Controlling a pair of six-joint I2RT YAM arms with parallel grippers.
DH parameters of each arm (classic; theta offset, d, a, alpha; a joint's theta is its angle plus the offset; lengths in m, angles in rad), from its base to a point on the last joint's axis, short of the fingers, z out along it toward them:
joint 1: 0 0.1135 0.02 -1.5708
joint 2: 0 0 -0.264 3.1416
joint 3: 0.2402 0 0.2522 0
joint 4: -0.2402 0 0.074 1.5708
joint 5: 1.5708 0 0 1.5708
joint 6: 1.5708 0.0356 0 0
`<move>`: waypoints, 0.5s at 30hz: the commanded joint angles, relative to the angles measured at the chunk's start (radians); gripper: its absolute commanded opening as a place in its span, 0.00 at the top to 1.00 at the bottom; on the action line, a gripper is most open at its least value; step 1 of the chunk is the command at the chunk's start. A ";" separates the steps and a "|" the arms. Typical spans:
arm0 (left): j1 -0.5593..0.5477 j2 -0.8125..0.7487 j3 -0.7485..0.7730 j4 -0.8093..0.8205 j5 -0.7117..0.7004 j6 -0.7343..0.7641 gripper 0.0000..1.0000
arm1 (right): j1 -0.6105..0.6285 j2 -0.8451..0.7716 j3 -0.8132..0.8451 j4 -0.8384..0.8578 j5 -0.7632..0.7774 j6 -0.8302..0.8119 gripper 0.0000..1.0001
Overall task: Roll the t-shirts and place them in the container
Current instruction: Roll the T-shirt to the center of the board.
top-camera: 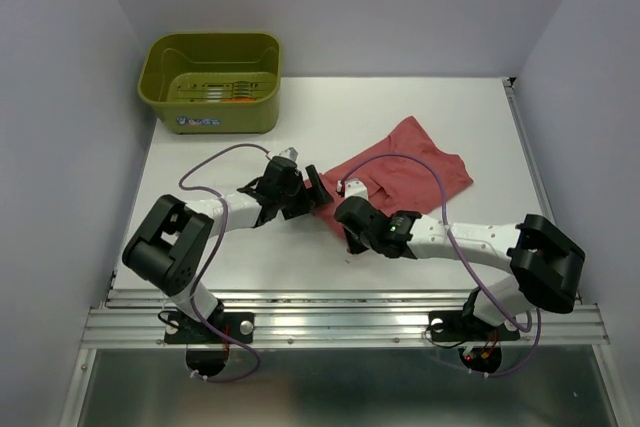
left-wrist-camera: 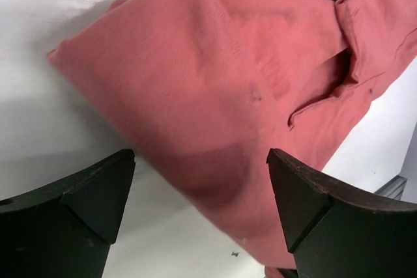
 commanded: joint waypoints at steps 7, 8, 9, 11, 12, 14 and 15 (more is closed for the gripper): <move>0.001 0.078 -0.008 0.145 0.014 -0.051 0.24 | -0.004 -0.082 -0.043 0.049 -0.002 0.032 0.98; -0.001 0.074 -0.006 0.143 0.008 -0.050 0.27 | -0.004 -0.084 -0.044 0.049 -0.004 0.036 0.98; -0.001 0.071 -0.005 0.140 0.005 -0.048 0.33 | -0.004 -0.087 -0.050 0.049 -0.002 0.037 0.98; -0.001 0.065 0.004 0.125 -0.011 -0.042 0.43 | -0.004 -0.085 -0.054 0.046 -0.002 0.037 0.98; 0.001 0.060 0.017 0.105 -0.014 -0.031 0.57 | -0.004 -0.082 -0.054 0.035 0.004 0.036 0.95; -0.001 0.055 0.033 0.070 -0.021 -0.019 0.72 | -0.004 -0.074 -0.044 0.026 0.015 0.026 0.87; 0.001 0.055 0.038 0.060 -0.021 -0.017 0.85 | -0.004 -0.070 -0.038 0.007 0.016 0.005 0.73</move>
